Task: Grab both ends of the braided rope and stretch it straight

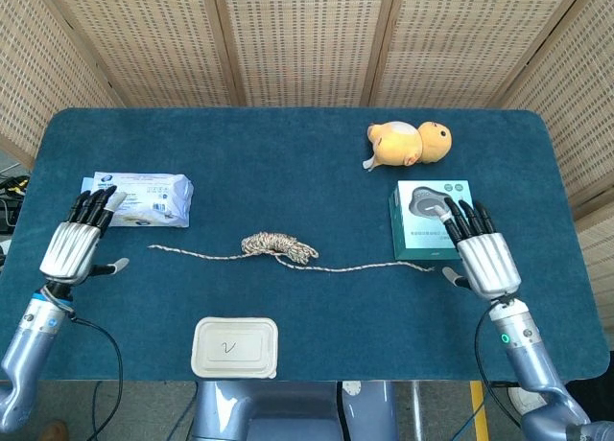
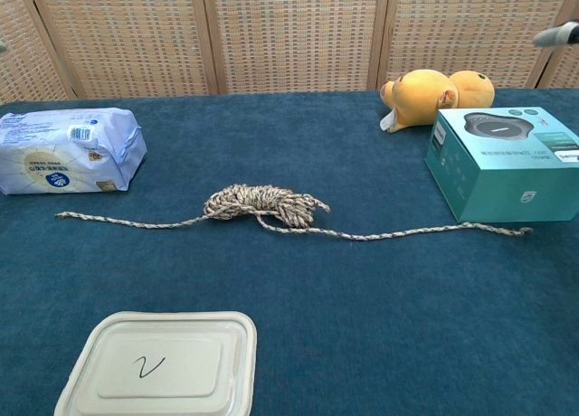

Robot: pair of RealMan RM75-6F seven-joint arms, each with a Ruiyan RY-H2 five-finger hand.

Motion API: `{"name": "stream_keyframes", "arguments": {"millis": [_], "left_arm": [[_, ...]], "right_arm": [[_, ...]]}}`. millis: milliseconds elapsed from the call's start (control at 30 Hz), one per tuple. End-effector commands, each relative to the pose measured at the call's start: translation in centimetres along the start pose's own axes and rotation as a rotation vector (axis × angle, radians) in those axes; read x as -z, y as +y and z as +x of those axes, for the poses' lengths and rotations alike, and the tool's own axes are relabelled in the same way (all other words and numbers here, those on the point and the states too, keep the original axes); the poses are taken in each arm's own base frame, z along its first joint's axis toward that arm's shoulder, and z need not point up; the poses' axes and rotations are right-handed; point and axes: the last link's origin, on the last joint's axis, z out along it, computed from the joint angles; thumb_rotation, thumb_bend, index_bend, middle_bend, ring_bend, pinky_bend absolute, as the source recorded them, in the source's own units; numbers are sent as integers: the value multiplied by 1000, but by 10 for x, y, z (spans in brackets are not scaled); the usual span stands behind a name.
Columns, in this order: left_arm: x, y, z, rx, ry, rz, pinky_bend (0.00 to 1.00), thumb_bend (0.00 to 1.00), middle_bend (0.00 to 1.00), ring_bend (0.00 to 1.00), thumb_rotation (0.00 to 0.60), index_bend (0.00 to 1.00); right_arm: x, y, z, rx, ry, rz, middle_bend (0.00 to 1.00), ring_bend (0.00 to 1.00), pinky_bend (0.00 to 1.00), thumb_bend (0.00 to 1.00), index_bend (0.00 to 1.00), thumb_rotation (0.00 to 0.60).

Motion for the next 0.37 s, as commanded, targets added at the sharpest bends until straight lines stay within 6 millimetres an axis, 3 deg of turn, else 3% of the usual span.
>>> {"name": "stream_keyframes", "arguments": {"millis": [33,367], "left_arm": [[40,-12,27,14,43,82,0,0,0,0,600,0],[113,-19,22,-37,-24,167,0,0,0,0,600,0]], "right_arm": [[25,1,12,-65,25,-11,0,0,0,0,0,600],[72,9,3,-10,41,-43,0,0,0,0,0,600]]}}
